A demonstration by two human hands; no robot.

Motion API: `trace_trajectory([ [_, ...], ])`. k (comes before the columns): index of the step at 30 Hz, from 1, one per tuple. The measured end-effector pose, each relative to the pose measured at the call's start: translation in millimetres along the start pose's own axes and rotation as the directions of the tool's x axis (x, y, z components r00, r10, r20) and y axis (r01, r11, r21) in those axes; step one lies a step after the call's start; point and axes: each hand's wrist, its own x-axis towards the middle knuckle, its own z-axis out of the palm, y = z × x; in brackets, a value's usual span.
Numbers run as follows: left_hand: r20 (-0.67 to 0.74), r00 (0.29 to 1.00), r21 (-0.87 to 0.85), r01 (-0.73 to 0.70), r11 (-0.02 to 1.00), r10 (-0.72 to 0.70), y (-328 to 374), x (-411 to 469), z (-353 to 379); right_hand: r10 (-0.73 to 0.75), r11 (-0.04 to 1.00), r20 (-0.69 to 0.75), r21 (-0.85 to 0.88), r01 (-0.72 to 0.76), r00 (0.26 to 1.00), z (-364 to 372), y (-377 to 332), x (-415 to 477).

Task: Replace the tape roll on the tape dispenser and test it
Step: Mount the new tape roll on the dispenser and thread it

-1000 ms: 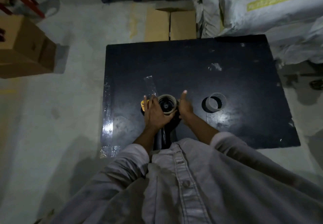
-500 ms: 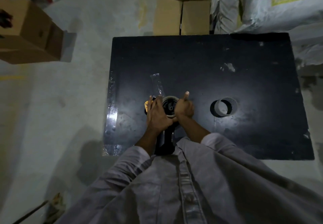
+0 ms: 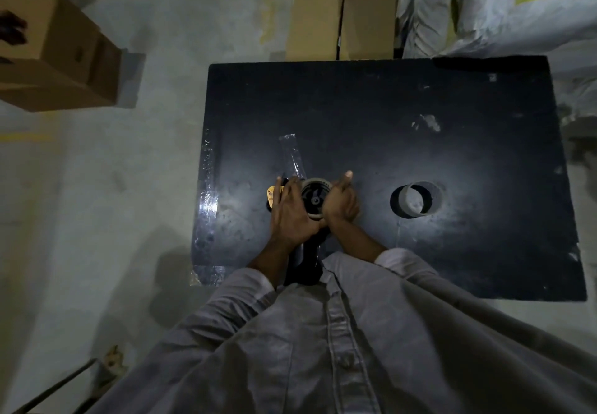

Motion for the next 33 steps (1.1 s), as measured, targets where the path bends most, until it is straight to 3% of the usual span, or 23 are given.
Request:
trace_trajectory([
  [7,0.018,0.999,0.151,-0.032,0.988,0.029,0,2,0,-0.014,1.000,-0.031,-0.019,0.014,0.999,6,9,-5],
  [11,0.008,1.000,0.137,-0.020,0.990,0.019,1,4,-2,-0.024,0.996,-0.017,-0.083,0.023,1.000,5,2,-3],
  [16,-0.010,0.999,0.361,-0.034,0.932,0.041,5,6,-1,-0.025,0.986,-0.023,-0.164,0.021,0.999,8,2,-1],
  [28,0.047,0.999,0.343,-0.015,0.939,-0.001,5,9,0,-0.032,0.985,0.000,-0.172,0.031,0.999,4,1,-4],
  [31,0.072,0.997,0.344,-0.030,0.938,0.005,2,7,-2,-0.047,0.986,0.080,-0.153,0.059,0.996,-4,1,-1],
  [33,0.040,0.999,0.235,-0.044,0.971,0.036,-11,5,0,-0.027,0.985,0.149,-0.165,0.052,0.988,-10,-2,6],
])
